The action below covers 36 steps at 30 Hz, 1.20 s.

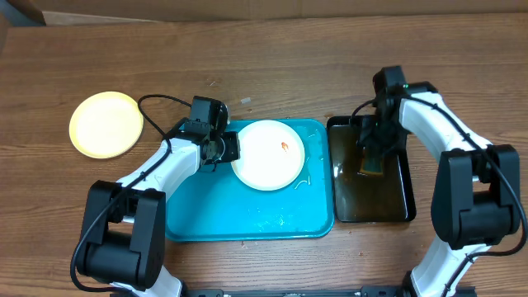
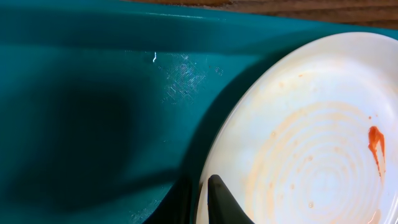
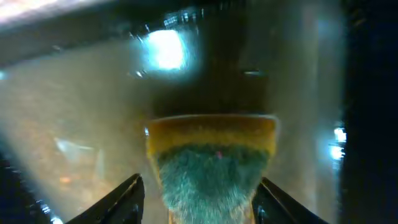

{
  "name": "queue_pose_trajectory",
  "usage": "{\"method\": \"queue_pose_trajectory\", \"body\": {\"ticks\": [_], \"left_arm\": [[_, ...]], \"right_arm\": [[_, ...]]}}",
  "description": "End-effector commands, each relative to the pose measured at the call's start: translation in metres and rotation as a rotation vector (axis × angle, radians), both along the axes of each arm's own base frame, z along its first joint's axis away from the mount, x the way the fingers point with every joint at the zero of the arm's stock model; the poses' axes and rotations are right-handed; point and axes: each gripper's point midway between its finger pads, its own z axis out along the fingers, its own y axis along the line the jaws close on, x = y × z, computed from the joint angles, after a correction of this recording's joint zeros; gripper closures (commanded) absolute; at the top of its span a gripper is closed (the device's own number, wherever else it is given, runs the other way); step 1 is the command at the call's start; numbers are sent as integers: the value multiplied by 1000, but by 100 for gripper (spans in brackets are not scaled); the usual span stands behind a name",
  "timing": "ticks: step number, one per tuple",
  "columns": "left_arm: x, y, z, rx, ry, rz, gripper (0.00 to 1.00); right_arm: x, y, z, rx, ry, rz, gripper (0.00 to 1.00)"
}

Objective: Clean dirty plates on tray and stack at the side

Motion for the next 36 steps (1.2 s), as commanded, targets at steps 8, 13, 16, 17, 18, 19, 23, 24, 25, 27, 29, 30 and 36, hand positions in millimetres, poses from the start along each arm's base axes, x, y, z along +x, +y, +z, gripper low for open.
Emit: {"method": "queue_pose_trajectory", "body": {"ticks": [8, 13, 16, 17, 18, 19, 23, 24, 25, 27, 29, 30, 36], "left_arm": [[1, 0, 1, 11, -5, -5, 85], [0, 0, 0, 13, 0, -8, 83], [0, 0, 0, 13, 0, -8, 83], [0, 0, 0, 13, 0, -8, 83], [0, 0, 0, 13, -1, -8, 83], [0, 0, 0, 12, -2, -8, 83], [0, 0, 0, 12, -2, -8, 79], [0, 0, 1, 12, -2, -8, 79], [0, 0, 0, 13, -2, -8, 78], [1, 1, 0, 20, -4, -5, 78], [1, 4, 0, 37, -4, 2, 78], [1, 5, -1, 41, -3, 4, 78], [0, 6, -1, 44, -1, 5, 78]], "right_arm": [[4, 5, -11, 30, -30, -6, 61], [-14, 3, -11, 22, 44, -8, 46], [-30, 1, -10, 14, 108, -12, 59], [-33, 1, -10, 13, 120, -12, 75], [-35, 1, -10, 12, 129, -12, 83], [-35, 1, -10, 12, 130, -12, 83], [-30, 0, -8, 13, 115, -10, 36], [-27, 0, -6, 13, 105, -12, 36], [-19, -1, -2, 14, 79, -17, 36], [-8, -3, 4, 18, 47, -24, 36], [-1, -4, 6, 20, 25, -29, 36], [1, -4, 6, 21, 15, -30, 36], [3, -4, 6, 22, 5, -31, 36]]}}
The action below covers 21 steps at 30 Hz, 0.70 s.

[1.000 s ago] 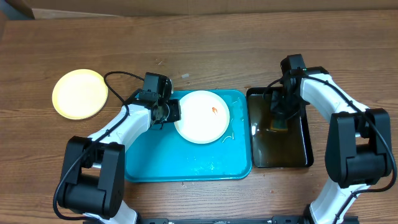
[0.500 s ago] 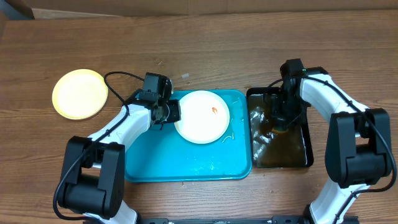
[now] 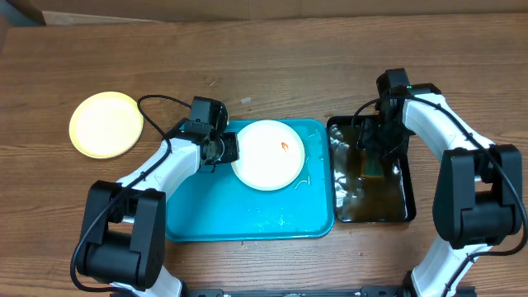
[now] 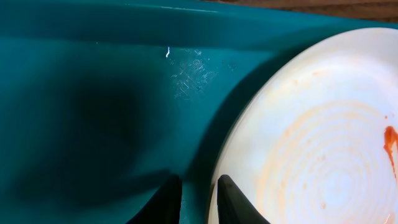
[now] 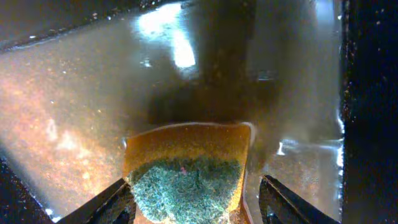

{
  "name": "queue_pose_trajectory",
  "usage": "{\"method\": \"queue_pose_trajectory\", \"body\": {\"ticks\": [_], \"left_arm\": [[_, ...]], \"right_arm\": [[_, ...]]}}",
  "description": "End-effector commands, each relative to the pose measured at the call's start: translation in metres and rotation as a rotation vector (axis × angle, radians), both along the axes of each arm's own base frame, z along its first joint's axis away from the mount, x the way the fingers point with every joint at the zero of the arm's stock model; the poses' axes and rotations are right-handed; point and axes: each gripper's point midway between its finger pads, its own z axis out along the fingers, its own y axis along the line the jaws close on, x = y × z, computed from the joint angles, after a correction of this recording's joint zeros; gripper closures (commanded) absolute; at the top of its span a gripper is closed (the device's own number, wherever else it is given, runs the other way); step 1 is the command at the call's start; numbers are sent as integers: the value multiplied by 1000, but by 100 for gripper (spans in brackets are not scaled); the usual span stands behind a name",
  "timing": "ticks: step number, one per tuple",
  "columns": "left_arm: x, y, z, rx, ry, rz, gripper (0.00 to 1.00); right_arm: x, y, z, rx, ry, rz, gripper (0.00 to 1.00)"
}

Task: Clean dirty plates on tray and stack at the side
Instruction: 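Grasp the sponge in the water tray with the right gripper and lift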

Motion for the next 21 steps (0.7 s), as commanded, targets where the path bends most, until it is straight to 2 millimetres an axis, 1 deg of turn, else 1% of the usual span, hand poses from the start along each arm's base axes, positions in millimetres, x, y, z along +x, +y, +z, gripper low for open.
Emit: {"method": "queue_pose_trajectory", "body": {"ticks": [1, 9, 14, 21], "left_arm": [[2, 1, 1, 17, -10, -5, 78], [2, 1, 1, 17, -11, -5, 78], [3, 1, 1, 17, -12, -5, 78], [3, 1, 1, 17, -12, -5, 78]], "right_arm": [[9, -1, 4, 0, -26, -4, 36], [12, 0, 4, 2, -41, -3, 37], [12, 1, 4, 2, -38, -1, 39], [13, 1, 4, 6, -43, -4, 40]]}}
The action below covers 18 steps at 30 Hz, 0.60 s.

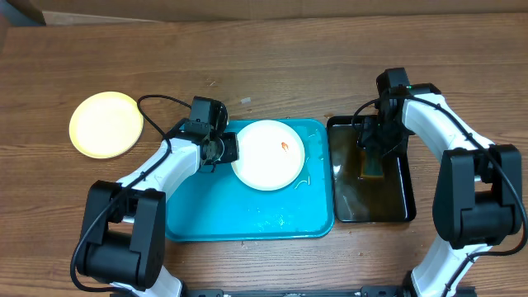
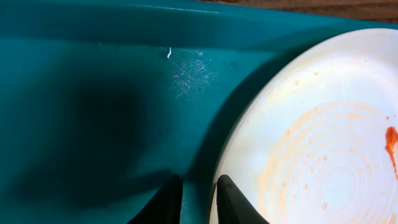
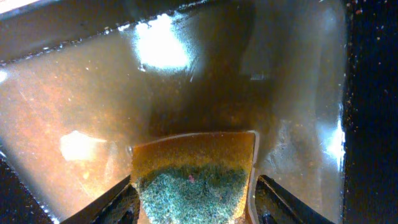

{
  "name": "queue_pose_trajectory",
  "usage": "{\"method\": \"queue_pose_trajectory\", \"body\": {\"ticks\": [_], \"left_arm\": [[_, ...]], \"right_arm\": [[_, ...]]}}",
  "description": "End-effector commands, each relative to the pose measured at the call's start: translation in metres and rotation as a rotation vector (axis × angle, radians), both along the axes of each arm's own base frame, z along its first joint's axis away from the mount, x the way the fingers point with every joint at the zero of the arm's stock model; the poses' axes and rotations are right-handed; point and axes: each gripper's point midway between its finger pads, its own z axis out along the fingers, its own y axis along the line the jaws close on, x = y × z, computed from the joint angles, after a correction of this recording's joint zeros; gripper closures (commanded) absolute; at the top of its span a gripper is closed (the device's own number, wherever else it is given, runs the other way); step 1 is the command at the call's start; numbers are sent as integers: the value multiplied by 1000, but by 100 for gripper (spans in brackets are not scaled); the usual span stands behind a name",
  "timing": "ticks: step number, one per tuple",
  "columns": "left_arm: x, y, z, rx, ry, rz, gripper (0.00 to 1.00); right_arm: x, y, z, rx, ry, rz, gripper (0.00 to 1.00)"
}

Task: Clean dirty plates on tray and stack at the side
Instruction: 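Grasp the sponge in the water tray with the right gripper and lift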

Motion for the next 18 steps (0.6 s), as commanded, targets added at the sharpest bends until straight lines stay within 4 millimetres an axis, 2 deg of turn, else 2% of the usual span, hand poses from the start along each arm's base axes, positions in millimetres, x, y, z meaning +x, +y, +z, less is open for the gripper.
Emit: {"method": "queue_pose_trajectory", "body": {"ticks": [1, 15, 16, 18], "left_arm": [[3, 0, 1, 13, -12, -6, 78], [3, 0, 1, 12, -13, -6, 78], [3, 0, 2, 12, -13, -7, 78], [3, 0, 1, 13, -13, -6, 78]], "right_arm": [[9, 1, 4, 4, -26, -5, 40], [-3, 0, -3, 0, 11, -3, 40], [-4, 0, -3, 0, 13, -3, 42], [-5, 0, -3, -1, 20, -3, 52]]}}
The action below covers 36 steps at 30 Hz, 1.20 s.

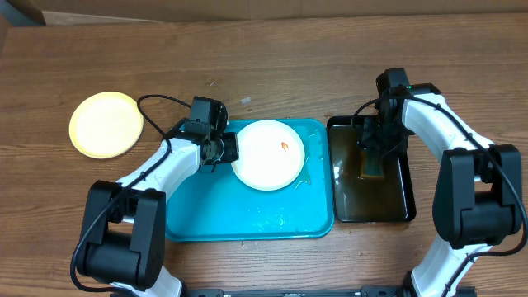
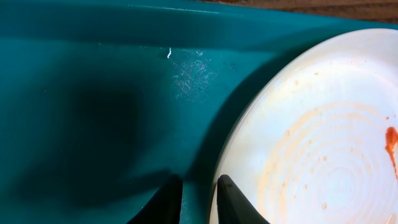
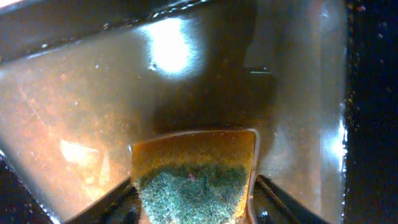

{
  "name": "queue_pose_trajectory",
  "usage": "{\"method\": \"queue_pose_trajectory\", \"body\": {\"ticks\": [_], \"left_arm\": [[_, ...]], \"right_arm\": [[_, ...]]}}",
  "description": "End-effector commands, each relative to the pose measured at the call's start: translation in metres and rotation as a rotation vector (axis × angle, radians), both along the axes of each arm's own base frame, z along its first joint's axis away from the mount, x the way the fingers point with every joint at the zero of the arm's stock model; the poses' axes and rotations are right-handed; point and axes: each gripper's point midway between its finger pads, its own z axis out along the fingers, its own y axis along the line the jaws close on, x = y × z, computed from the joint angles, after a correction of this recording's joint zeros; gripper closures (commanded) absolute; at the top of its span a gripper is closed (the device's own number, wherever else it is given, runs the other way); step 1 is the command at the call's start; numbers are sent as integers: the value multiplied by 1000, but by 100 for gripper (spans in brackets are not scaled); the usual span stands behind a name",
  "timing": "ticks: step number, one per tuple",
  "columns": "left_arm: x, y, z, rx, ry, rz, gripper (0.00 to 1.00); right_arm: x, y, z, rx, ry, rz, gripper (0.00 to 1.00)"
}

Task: Clean dirty plates on tray and stack at the side
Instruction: 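Grasp the sponge in the water tray with the right gripper and lift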

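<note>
A white plate with a red sauce smear and faint orange rings lies on the teal tray. My left gripper is at the plate's left rim. In the left wrist view its fingers stand close together and pinch that rim, one over the plate and one over the tray floor. My right gripper is down in the black basin, shut on a yellow sponge with a green scouring face that sits in brown water.
A clean yellow plate lies on the wooden table at the far left. The black basin stands right against the tray's right edge. Water streaks and droplets wet the tray floor in front of the white plate.
First my right gripper held the sponge deep in the basin's water, and my left gripper was at the white plate's rim. Then the water was rippling around the sponge and both left fingers showed at the rim. Later the water had settled; both grips have stayed the same.
</note>
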Motion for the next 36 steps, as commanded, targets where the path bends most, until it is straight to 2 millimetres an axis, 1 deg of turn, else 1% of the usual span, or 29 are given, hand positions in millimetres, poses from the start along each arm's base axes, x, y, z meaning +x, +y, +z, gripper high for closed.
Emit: {"method": "queue_pose_trajectory", "body": {"ticks": [1, 3, 4, 7, 8, 9, 10, 11, 13, 17, 19, 21, 22, 24, 25, 26, 28, 31, 32, 34, 35, 36], "left_arm": [[3, 0, 1, 13, -13, -7, 78], [3, 0, 1, 12, -13, -6, 78], [3, 0, 1, 12, -13, -6, 78], [4, 0, 2, 11, -17, -6, 75], [4, 0, 2, 11, -19, -6, 74], [4, 0, 2, 11, -19, -6, 71], [4, 0, 2, 11, -19, -6, 70], [4, 0, 2, 11, -19, -6, 69], [4, 0, 2, 12, -16, -6, 69], [4, 0, 2, 12, -16, -6, 70], [4, 0, 2, 12, -16, -6, 70], [4, 0, 2, 11, -16, -6, 70], [4, 0, 2, 11, -16, -6, 70], [4, 0, 2, 11, -16, -6, 71], [4, 0, 2, 11, -15, -6, 71], [3, 0, 2, 11, -15, -6, 71], [2, 0, 1, 13, -11, -7, 67], [1, 0, 0, 14, -4, -7, 65], [1, 0, 0, 14, -3, -6, 65], [1, 0, 0, 14, -2, -6, 67], [0, 0, -1, 14, -1, -7, 69], [0, 0, -2, 12, 3, -8, 70]], "right_arm": [[-5, 0, -3, 0, 18, -4, 58], [-7, 0, -3, -1, 27, -3, 69], [-8, 0, -3, -1, 29, -3, 71], [-3, 0, -1, 0, 15, -3, 71], [-1, 0, 0, 1, 8, -3, 67], [1, 0, 1, 1, 3, -3, 60], [1, 0, 2, 1, 3, -3, 52], [0, 0, 2, 1, 8, -3, 48], [-6, 0, 2, -1, 30, -3, 45], [-22, 0, 3, -3, 97, -24, 45], [-27, 2, 4, 3, 120, -25, 48], [-29, 4, 4, 3, 125, -20, 53], [-28, 4, 4, 3, 120, -19, 56], [-23, 4, 3, 5, 103, -19, 70], [-21, 5, 3, 7, 93, -19, 73], [-20, 5, 3, 8, 88, -19, 74], [-19, 5, 3, 8, 85, -19, 73], [-20, 5, 3, 8, 88, -19, 65], [-20, 5, 3, 7, 88, -19, 63], [-19, 5, 3, 8, 86, -18, 55], [-19, 6, 3, 8, 83, -17, 53], [-18, 6, 3, 8, 79, -17, 54]]}}
